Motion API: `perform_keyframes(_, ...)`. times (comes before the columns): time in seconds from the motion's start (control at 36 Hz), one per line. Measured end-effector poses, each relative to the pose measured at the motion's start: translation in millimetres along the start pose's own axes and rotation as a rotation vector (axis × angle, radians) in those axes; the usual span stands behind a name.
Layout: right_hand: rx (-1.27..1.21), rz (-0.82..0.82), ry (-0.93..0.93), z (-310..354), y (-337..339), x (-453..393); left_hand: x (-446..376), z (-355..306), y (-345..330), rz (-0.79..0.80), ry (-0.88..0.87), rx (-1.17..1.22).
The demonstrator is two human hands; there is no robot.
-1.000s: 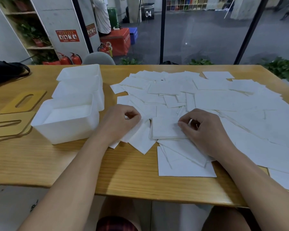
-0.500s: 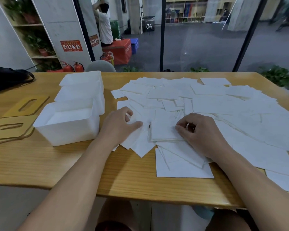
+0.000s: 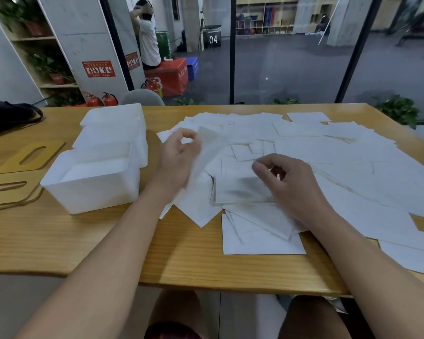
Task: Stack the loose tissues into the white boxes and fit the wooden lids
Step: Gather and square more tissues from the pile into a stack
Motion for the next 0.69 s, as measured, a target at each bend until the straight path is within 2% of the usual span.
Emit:
perform_keyframes(0.11,-0.228,0.013,-0.039,6,6,-3,13,-14,-62,0.369,-0.061,0.034)
perform_keyframes(0.22,-0.242,0.042,-0.024,7,7,-3,25,-22,-93,0.529,-0.123,-0.031)
perform_keyframes(0.36,-0.243,-0.018,-0.042,-4,13,-6,18,-13,-78,0.476,-0.071,-0.001)
perform_keyframes(0.5,-0.139,-0.168,-0.092,-14,20,-8,10,2,-58,0.397,-0.062,-0.105)
perform_keyframes(0.69,-0.094,-0.051,-0.183,-23,12,-8,11,3,-59,0.322,-0.073,-0.133)
Point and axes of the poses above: each hand's wrist, its own x-axis away from the middle knuckle, its own y-axis out of the back of the hand, z = x × y, the point moved 8 cm from there along -x, towards the middle knuckle, and after that the axes turned 5 degrees about -y, right-handed, at the moved point
